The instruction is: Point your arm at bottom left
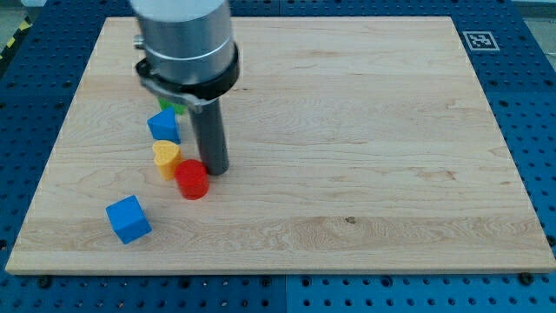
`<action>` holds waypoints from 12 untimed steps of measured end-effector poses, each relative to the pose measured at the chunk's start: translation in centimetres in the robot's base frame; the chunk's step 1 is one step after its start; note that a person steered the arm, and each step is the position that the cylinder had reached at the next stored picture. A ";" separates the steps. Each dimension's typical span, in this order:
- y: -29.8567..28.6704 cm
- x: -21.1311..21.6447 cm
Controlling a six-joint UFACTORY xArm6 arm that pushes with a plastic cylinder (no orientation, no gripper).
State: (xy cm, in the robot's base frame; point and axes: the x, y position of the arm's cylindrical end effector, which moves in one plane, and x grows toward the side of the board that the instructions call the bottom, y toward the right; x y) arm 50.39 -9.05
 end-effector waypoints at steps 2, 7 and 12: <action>-0.5 1.2; 0.8 11.4; -17.2 8.8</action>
State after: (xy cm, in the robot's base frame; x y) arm 59.23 -26.25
